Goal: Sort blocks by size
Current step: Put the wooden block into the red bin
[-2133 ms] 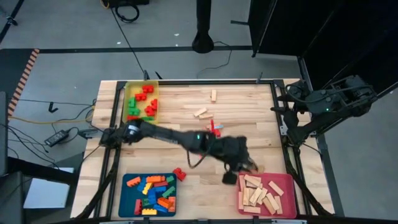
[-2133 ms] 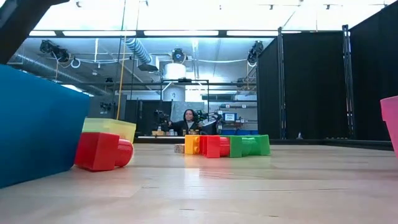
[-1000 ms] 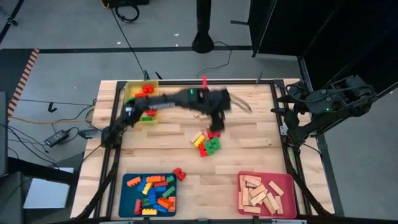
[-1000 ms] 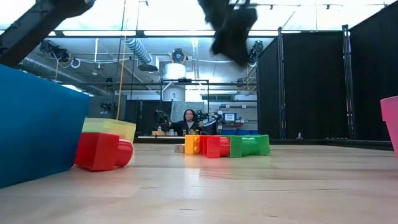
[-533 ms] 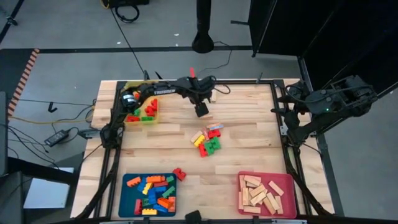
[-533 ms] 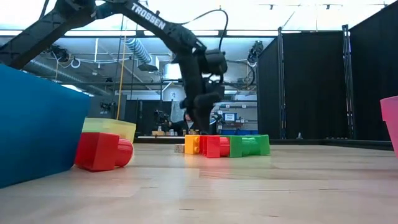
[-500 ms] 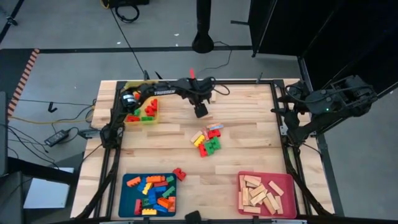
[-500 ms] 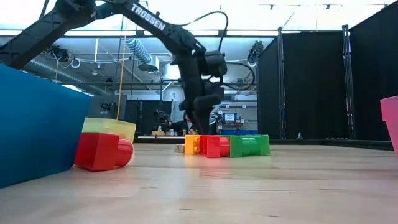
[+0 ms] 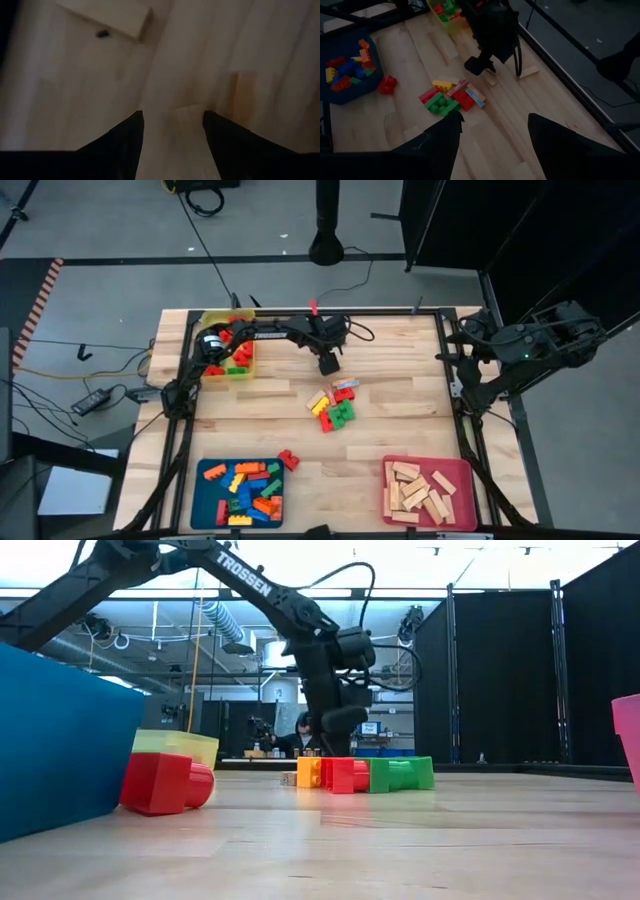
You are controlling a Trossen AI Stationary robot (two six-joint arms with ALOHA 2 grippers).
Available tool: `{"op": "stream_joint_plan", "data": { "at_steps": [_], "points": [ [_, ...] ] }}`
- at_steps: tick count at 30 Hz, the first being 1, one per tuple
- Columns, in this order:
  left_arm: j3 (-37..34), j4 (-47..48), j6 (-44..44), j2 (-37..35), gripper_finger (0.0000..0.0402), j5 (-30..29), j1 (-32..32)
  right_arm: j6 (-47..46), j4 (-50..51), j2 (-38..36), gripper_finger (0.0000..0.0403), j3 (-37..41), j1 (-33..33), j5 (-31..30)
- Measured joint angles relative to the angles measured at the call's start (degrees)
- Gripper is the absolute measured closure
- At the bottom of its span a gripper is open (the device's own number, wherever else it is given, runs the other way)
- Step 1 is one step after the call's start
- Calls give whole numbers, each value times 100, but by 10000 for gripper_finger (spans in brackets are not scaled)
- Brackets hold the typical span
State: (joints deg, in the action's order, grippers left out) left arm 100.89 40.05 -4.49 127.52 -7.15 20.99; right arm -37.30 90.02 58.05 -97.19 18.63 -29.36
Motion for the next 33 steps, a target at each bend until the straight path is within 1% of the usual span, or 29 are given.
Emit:
{"op": "stream_joint_plan", "data": {
  "at_steps": [5, 8, 11, 13, 15, 17, 21, 23, 25, 27, 30, 33],
  "points": [
    [-12, 89, 51, 149, 188, -128, -17, 0, 0, -1, 158, 0, 0, 0],
    [3, 110, 165, 117, 188, 76, -33, 2, 0, -1, 158, 0, 0, 0],
    [1, 400, 424, 147, 189, 182, -49, 1, 0, -1, 158, 0, 0, 0],
    [1, 469, 603, 155, 198, 182, -55, 2, 0, -1, 158, 0, 0, -2],
    [5, 594, 667, 155, 220, 216, -52, 0, -1, -1, 158, 0, 0, 1],
    [8, 646, 636, 155, 257, 235, -52, 0, 0, -1, 158, 0, 0, 0],
    [10, 755, 635, 134, 358, 252, -48, 0, 0, -1, 158, 0, 0, 1],
    [55, 906, 633, 131, 361, 255, -37, 0, 0, -1, 158, 0, 0, 2],
    [188, 1288, 624, 137, 361, 178, -49, 0, 0, -1, 158, 0, 0, 2],
    [466, 1529, 624, 152, 361, 108, -98, 0, 0, -6, 158, 0, 0, 2],
    [883, 1647, 684, -38, 361, 107, -259, -1, -1, -27, 158, 0, 0, 2],
    [1353, 1495, 1011, -246, 361, 263, -585, -2, 0, -32, 158, 0, 0, 2]
  ]
}}
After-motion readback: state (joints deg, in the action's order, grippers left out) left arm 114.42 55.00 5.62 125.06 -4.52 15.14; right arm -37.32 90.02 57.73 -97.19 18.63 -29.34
